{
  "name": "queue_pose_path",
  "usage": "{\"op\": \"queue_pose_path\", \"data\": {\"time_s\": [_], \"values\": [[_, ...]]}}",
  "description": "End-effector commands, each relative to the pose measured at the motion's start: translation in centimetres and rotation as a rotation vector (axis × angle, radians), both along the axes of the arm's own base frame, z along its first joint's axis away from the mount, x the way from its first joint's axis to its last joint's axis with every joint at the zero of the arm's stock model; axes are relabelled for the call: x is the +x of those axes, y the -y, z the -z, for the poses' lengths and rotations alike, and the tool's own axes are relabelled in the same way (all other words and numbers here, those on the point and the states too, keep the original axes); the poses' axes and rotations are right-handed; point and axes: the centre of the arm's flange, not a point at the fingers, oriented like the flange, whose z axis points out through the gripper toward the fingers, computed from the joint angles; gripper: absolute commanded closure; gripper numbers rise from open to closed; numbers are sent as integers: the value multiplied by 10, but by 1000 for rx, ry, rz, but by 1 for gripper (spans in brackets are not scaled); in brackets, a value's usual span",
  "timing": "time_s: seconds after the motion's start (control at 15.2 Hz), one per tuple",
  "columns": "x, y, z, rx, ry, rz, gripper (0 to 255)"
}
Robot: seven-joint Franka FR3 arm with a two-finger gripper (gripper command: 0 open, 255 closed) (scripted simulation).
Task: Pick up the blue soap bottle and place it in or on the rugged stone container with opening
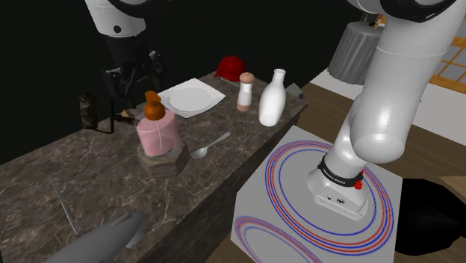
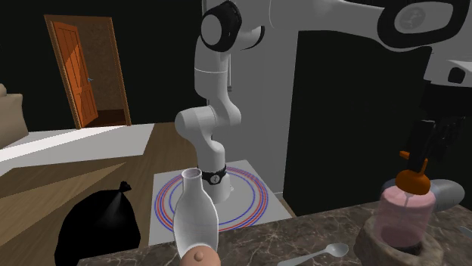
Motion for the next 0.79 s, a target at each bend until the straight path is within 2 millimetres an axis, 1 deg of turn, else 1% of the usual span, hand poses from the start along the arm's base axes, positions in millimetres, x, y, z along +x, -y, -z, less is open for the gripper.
{"op": "queue_pose_path", "data": {"time_s": [0.0, 0.2, 0.73], "values": [[0, 0, -13, 0, 0, 0, 0], [0, 0, -50, 0, 0, 0, 0], [0, 0, -50, 0, 0, 0, 0]]}}
